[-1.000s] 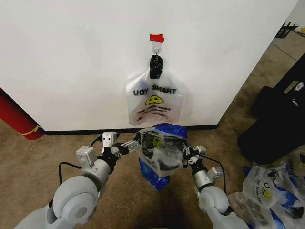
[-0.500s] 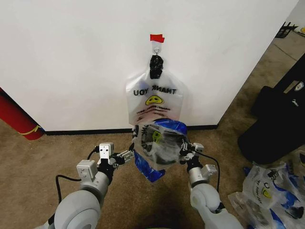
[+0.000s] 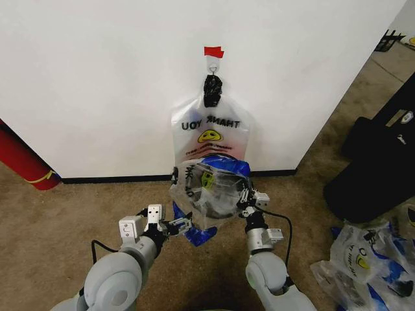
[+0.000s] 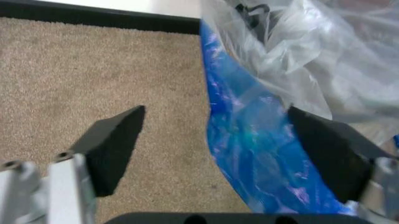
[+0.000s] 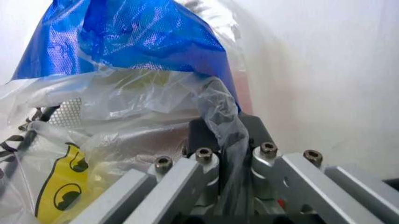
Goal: Pick up the garbage bag from the wall and place it over the trash bin.
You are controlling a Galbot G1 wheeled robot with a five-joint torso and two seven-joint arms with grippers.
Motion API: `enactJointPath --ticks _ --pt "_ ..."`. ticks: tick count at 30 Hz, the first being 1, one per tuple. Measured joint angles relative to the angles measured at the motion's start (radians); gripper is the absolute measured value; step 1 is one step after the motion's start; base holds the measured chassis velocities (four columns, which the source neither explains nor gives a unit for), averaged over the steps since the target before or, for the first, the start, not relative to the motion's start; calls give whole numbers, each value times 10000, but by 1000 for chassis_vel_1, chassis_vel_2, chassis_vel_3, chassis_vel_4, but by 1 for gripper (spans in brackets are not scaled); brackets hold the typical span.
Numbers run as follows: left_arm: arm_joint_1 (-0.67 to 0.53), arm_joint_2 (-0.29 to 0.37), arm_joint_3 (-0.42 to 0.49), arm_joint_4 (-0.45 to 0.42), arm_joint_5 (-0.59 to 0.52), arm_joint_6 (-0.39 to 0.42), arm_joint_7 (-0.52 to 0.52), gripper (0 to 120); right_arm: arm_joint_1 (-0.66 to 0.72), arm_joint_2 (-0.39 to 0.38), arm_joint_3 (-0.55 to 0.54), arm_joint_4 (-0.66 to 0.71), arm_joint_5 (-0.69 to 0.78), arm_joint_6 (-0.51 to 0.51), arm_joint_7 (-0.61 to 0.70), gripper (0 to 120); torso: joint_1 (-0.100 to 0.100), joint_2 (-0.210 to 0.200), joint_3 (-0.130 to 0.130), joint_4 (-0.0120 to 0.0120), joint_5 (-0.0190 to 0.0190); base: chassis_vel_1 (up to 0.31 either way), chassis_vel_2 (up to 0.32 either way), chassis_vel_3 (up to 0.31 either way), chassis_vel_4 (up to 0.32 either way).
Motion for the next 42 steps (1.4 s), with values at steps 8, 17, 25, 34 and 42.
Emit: enactJointPath --ticks 8,17,25,34,42 --pt "91 111 -71 24 30 -6 104 62 139 20 121 -180 -142 71 -26 0 0 0 0 1 0 0 0 0 0" --pt "174 133 -94 70 -207 35 495 29 145 11 198 -231 495 122 -23 0 0 0 0 1 0 0 0 0 0" --pt "133 156 -29 535 279 58 935 0 63 -54 221 153 1799 -189 66 0 0 0 0 0 0 0 0 0 0" --pt "123 292 209 1759 2519 -626 1979 0 -222 -212 128 1493 5148 -2010 1078 0 0 0 0 0 -1 0 0 0 0" --pt "24 135 472 2966 5186 -2179 2953 0 -430 -371 78 2159 6539 -3707 1547 0 0 0 0 0 0 0 0 0 0"
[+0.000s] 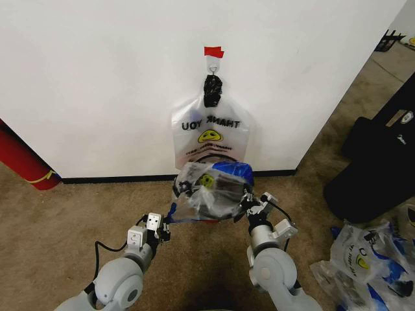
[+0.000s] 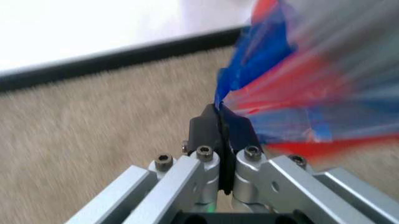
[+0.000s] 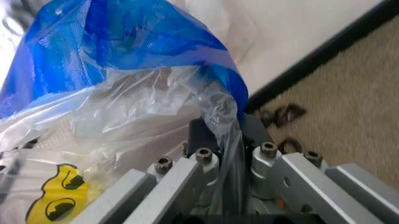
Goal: Pick up the garbage bag from the wall and place it over the trash bin.
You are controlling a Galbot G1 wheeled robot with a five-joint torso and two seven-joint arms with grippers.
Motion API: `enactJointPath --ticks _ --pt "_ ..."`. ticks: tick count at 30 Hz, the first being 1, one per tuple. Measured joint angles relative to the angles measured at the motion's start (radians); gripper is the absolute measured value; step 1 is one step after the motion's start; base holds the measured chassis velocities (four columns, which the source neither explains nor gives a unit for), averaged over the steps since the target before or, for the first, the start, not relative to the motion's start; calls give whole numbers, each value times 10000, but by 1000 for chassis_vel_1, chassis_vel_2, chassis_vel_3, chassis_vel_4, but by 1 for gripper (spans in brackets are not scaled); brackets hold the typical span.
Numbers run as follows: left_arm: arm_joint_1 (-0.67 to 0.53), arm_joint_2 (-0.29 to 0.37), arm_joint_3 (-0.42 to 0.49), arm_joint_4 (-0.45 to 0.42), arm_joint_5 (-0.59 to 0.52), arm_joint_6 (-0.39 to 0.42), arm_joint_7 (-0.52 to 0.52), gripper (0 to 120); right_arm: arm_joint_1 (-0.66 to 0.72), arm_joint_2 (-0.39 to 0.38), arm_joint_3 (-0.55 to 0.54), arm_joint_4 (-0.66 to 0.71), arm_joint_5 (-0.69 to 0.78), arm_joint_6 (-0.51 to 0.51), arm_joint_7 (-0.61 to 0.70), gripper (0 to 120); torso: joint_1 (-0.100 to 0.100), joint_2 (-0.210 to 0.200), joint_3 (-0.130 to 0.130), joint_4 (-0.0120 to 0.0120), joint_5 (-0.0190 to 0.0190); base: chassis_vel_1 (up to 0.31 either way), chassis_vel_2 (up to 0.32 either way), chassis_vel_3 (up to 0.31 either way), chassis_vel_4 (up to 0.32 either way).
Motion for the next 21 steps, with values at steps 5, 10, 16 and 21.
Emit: enactJointPath --ticks 5,10,16,21 --pt "-105 -6 -55 510 1262 -822 401 0 -6 -76 -5 67 67 -620 78 0 0 0 0 -1 0 0 0 0 0" --pt "-11 205 -193 790 2148 -1379 927 0 227 -109 61 -163 -120 -618 39 0 0 0 0 0 1 0 0 0 0" --pt "20 358 -417 916 2892 -1614 1708 18 634 3 221 -674 -227 -187 6 0 0 0 0 1 -2 0 0 0 0" --pt "100 516 -748 927 3693 -1852 2626 36 817 109 362 -1009 -220 113 48 0 0 0 0 1 -2 0 0 0 0"
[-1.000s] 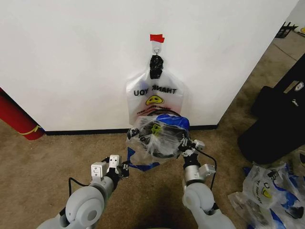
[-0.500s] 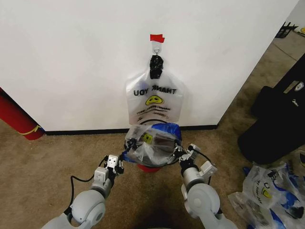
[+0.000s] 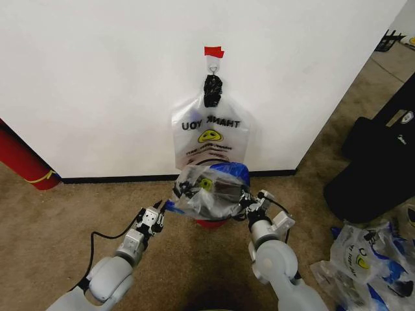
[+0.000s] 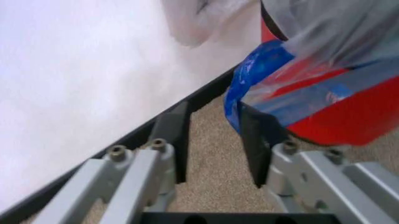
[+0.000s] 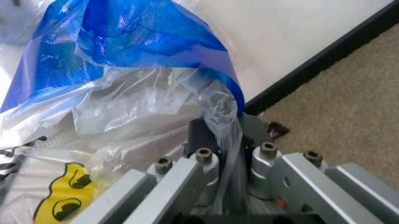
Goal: Pick up the garbage bag from the wall and place it over the trash bin.
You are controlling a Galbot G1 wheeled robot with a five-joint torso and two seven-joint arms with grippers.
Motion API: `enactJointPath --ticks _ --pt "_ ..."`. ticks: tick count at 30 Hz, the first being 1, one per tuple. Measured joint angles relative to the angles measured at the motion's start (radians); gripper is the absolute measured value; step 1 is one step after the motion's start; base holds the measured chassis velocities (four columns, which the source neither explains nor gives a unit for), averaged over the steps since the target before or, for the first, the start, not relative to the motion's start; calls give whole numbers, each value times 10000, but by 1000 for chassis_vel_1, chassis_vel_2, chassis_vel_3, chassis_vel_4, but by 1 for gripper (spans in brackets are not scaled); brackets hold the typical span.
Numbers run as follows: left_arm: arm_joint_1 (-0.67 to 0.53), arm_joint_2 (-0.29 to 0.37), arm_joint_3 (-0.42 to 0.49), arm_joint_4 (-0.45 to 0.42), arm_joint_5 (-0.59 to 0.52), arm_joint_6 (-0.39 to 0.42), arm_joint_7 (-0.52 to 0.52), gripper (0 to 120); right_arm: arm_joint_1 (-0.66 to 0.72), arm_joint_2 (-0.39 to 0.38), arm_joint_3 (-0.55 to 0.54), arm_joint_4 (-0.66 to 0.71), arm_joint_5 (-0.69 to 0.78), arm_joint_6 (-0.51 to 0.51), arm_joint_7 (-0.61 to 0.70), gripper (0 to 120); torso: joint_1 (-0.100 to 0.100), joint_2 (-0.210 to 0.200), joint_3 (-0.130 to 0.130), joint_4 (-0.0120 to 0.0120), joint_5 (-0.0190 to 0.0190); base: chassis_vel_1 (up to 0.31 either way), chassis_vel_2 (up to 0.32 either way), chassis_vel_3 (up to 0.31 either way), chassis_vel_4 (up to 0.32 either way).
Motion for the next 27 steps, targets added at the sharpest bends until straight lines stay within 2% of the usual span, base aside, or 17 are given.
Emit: enactJointPath --ticks 2,5,6,9,11,13,16,18,19,23,27 --pt "59 74 -148 -50 257 -285 332 45 7 8 48 -96 -63 94 3 0 0 0 0 0 3 0 0 0 0" --pt "62 80 -545 -4 923 -1357 498 56 -33 -36 120 -199 -330 210 1 0 0 0 0 -2 0 0 0 0 0" --pt "62 80 -545 -4 923 -1357 498 56 -33 -36 120 -199 -330 210 1 0 0 0 0 -2 0 0 0 0 0" --pt "-94 -53 -1190 73 1680 -2877 767 70 -208 -356 68 -426 -1354 569 -496 0 0 0 0 0 1 0 0 0 0" --pt "-267 -63 -1354 10 1574 -3744 1349 79 -355 -730 -80 -533 -1987 811 -1136 0 0 0 0 -2 3 0 0 0 0" --pt "-324 -60 -1359 -35 1444 -4010 1577 81 -386 -830 -119 -540 -2108 851 -1308 0 0 0 0 -2 4 0 0 0 0" --pt "-610 -59 -1173 -116 999 -5211 3026 94 -502 -1421 -348 -603 -2844 1146 -2408 0 0 0 -1 -1 4 0 0 0 0" --pt "-775 -183 -1026 38 1623 -5830 3890 99 -508 -1640 -400 -643 -3290 1339 -3026 0 0 0 -1 -1 2 0 0 0 0" --pt "-775 -183 -1026 38 1623 -5830 3890 99 -508 -1640 -400 -643 -3290 1339 -3026 0 0 0 -1 -1 2 0 0 0 0" --pt "-1154 -589 -835 497 3390 -6506 4604 100 -504 -1798 -409 -665 -4223 1589 -3961 0 0 0 -1 -1 0 0 0 0 0" --pt "-1284 -731 -643 626 3858 -6470 4597 100 -551 -1792 -404 -693 -4909 1854 -4520 0 0 0 -1 -1 2 0 0 0 0"
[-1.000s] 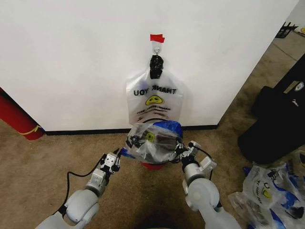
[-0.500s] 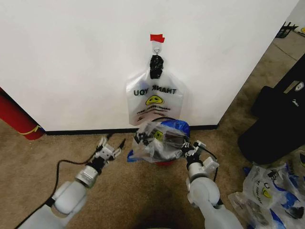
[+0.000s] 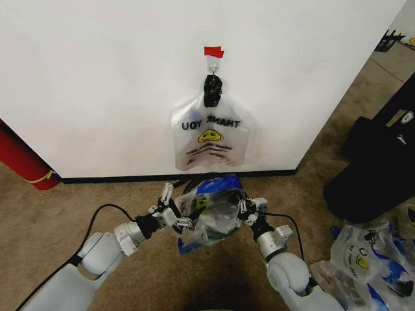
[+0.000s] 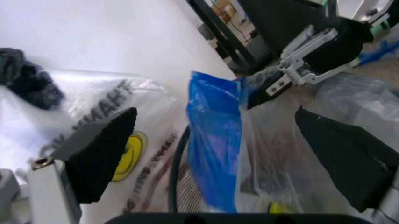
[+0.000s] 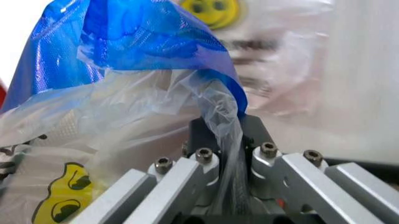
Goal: Pick up the garbage bag from the wall and place it over the trash bin.
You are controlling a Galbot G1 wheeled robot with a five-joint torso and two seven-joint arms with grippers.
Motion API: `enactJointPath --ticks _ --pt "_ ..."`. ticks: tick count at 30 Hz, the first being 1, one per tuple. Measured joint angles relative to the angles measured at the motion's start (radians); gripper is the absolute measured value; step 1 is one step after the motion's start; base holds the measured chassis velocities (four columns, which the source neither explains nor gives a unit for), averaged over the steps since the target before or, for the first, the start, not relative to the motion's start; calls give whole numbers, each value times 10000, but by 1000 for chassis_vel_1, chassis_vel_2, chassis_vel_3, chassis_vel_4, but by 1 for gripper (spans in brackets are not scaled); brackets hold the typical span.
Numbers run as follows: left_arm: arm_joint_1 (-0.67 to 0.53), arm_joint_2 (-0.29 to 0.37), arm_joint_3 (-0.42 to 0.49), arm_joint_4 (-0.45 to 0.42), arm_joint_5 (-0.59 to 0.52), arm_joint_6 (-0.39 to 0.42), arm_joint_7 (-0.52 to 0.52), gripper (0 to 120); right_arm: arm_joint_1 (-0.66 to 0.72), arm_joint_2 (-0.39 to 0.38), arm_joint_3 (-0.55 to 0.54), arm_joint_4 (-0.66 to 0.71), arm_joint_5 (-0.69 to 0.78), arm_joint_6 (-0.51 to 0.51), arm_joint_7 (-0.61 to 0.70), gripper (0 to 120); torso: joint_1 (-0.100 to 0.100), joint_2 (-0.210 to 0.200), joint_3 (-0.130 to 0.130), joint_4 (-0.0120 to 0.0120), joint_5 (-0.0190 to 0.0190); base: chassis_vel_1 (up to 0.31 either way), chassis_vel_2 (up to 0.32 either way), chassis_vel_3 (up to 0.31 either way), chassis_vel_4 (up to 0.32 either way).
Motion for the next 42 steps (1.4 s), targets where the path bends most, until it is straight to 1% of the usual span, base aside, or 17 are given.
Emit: enactJointPath --ticks 2,7,8,10,12,14,15,17,18,20,22,26,28,30,31,37,42 --pt "-61 -53 73 79 256 36 -145 100 -29 23 -12 -8 -313 137 -218 0 0 0 0 1 0 0 0 0 0" --pt "-134 -195 276 154 519 450 -1323 84 -42 127 -130 -10 -587 291 -352 0 0 0 0 1 0 0 0 0 0" --pt "-134 -195 276 154 519 450 -1323 84 -42 127 -130 -10 -587 291 -352 0 0 0 0 1 0 0 0 0 0" --pt "-203 -254 306 236 519 545 -1578 76 -41 179 -174 -9 -592 294 -337 0 0 0 0 1 0 0 0 0 0" --pt "-241 -273 308 309 476 584 -1678 67 -36 221 -210 -8 -588 295 -302 0 0 0 0 -1 0 0 0 0 0" --pt "-240 -273 311 318 433 600 -1694 65 -33 232 -218 -4 -578 295 -288 0 0 0 1 0 0 0 0 0 0" --pt "-216 -269 313 323 326 632 -1714 57 -29 249 -231 13 -557 295 -264 0 0 0 1 0 0 0 0 0 0" --pt "-164 -269 314 319 185 632 -1719 51 -26 264 -238 25 -543 295 -244 0 0 0 1 1 -1 0 0 0 0" --pt "-118 -269 314 275 34 623 -1720 45 -29 273 -239 27 -542 295 -230 0 0 0 2 1 -1 0 0 0 0" --pt "-50 -256 341 151 -301 602 -1721 38 -40 287 -239 28 -541 295 -200 0 0 0 1 0 0 0 0 0 0" --pt "-36 -249 352 128 -377 601 -1721 36 -43 290 -239 27 -542 296 -196 0 0 0 2 0 0 0 0 0 0" --pt "-49 -182 471 112 -1022 634 -1704 17 -60 314 -262 17 -570 351 -179 0 0 0 1 -1 -1 0 0 0 0" --pt "-52 -180 471 118 -1047 637 -1700 15 -61 314 -266 17 -573 354 -179 0 0 0 2 -1 -1 0 0 0 0" --pt "-51 -174 476 137 -1198 646 -1657 9 -58 315 -284 16 -592 381 -188 0 0 0 2 0 0 0 0 0 0" --pt "-19 -172 482 136 -1343 650 -1598 0 -54 314 -286 17 -615 422 -200 0 0 0 1 0 -1 0 0 0 0" --pt "39 -172 482 93 -1573 659 -1552 0 -59 293 -218 -53 -798 689 -379 0 0 0 1 0 -1 0 0 0 0" --pt "-38 -129 229 77 -1581 1152 -2255 0 -79 192 171 -336 -1032 1235 -1262 0 0 0 1 0 0 0 0 0 0"
